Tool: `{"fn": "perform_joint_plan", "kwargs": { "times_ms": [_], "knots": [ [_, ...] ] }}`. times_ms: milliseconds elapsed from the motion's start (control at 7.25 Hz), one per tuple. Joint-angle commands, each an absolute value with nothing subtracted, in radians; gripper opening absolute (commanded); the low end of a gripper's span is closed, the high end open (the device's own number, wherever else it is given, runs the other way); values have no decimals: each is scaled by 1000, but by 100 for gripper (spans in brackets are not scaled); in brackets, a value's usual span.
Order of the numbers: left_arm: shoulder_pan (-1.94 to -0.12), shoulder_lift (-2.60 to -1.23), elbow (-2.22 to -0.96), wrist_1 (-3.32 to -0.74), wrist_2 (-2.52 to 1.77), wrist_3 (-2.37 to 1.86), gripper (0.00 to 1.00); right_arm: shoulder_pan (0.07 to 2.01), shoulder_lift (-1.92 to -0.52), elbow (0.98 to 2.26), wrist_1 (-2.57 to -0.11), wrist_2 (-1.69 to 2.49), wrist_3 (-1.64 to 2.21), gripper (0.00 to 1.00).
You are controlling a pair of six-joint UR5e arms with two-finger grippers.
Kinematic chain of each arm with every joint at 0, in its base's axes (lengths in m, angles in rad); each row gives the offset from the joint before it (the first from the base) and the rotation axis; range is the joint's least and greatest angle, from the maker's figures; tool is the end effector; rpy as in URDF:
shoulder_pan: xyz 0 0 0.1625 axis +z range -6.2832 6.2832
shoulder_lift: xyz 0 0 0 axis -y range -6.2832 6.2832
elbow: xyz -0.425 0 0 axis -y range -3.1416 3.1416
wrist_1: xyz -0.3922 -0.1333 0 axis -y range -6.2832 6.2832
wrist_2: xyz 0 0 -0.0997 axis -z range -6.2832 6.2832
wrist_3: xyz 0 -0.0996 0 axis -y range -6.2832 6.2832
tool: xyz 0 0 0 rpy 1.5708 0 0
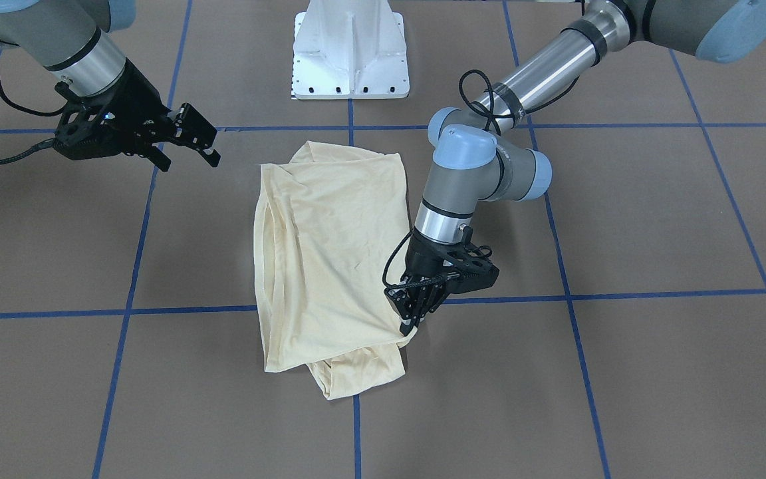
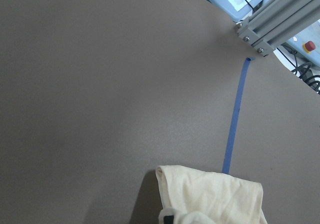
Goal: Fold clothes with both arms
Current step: 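Pull the bundle with the left gripper away from the robot, straightening it, then release the bundle with the left gripper while the right gripper approaches its side edge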
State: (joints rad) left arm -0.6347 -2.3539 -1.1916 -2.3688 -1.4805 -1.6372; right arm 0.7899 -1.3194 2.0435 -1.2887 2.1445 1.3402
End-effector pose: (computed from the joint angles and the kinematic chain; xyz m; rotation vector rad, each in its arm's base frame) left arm 0.5509 -0.5824 0.2523 0.4217 1.1555 -0.6669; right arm -0.3122 -0.4276 0.2749 0.0202 -1.1069 0.2127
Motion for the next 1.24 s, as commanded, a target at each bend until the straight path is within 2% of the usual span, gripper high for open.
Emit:
{"fn": "perform_joint_plan", "kwargs": {
  "times_ms": [0,276,552,690,828,1103],
  "knots": [
    [-667,-2356,-1222,-2379,-1495,-1574,100,781,-1292,2007,-1295,2087,1265,100],
    [-712,-2311,-1294,-2359,-1641,-1559,100,758,-1212,1901,-1302,2076,1160,100],
    [-744,-2162,-1501,-2297,-1725,-1475,100,665,-1181,1850,-1302,1935,1060,99],
    [-742,-2131,-1550,-2237,-1727,-1459,100,622,-1146,1827,-1333,1861,1034,98],
    [-742,-2131,-1554,-2232,-1729,-1460,100,595,-1091,1804,-1395,1818,991,92],
    [-742,-2125,-1551,-2232,-1729,-1460,100,562,-1098,1813,-1364,1812,1008,86]
  ]
}}
